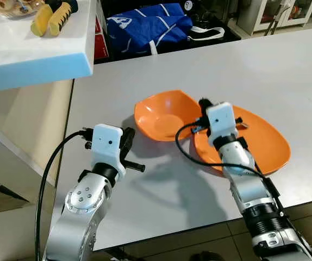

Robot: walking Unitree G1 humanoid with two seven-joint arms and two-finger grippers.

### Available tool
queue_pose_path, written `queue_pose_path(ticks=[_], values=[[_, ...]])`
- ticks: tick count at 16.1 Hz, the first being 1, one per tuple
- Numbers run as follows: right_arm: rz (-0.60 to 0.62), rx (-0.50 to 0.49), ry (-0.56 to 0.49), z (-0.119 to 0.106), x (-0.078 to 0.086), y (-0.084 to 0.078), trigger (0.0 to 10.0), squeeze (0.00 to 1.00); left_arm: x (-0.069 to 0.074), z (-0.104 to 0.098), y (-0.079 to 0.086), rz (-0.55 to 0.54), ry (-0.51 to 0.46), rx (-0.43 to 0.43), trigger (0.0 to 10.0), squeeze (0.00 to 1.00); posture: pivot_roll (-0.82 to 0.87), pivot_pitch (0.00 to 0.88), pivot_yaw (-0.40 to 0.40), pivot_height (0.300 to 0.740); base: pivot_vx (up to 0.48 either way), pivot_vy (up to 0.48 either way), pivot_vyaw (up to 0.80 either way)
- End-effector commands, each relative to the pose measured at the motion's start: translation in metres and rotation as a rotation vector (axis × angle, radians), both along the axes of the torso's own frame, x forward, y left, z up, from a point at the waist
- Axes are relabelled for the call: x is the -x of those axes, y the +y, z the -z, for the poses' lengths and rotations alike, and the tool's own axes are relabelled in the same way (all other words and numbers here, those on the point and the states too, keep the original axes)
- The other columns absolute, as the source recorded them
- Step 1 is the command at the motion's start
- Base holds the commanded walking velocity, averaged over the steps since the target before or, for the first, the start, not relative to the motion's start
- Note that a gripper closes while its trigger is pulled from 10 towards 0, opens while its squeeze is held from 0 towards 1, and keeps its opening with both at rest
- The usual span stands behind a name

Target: Setting the table

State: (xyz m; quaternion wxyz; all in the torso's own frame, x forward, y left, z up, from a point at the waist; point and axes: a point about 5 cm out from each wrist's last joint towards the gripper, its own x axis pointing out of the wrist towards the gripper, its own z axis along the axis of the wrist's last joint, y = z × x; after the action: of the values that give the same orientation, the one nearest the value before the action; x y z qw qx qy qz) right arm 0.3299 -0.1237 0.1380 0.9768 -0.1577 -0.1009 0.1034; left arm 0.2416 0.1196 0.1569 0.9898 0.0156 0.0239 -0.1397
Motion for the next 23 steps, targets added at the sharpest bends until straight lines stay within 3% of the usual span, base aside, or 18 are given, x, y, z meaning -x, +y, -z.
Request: queue_pose_path(ticks=[1,9,10,11,23], values=[[-0.004,0.004,0.005,0.004,0.002,0.002,10.0,0.0,0.0,-0.001,0.003,-0.005,-0.002,-0.003,10.0,0.0,-0.17,0.073,0.114,0.74,0.0,0.0,0.0],[0.058,0.077,0.087,0.023,0.002,-0.008,10.0,0.0,-0.002,-0.002,0.0,0.008,-0.009,0.0,10.0,0.0,-0.18,0.06,0.11,0.74,0.0,0.0,0.0],[0.061,0.079,0.097,0.026,0.003,-0.009,10.0,0.27,-0.003,-0.003,0.0,0.009,-0.01,0.0,10.0,0.0,-0.18,0.06,0.11,0.74,0.0,0.0,0.0],[0.068,0.077,0.1,0.027,0.004,-0.01,10.0,1.0,-0.003,-0.003,0.0,0.009,-0.01,0.0,10.0,0.0,-0.18,0.06,0.11,0.74,0.0,0.0,0.0],[0.07,0.09,0.143,0.037,0.009,-0.012,10.0,1.0,-0.004,-0.004,-0.002,0.022,-0.018,-0.006,10.0,0.0,-0.19,0.066,0.116,0.74,0.0,0.0,0.0]])
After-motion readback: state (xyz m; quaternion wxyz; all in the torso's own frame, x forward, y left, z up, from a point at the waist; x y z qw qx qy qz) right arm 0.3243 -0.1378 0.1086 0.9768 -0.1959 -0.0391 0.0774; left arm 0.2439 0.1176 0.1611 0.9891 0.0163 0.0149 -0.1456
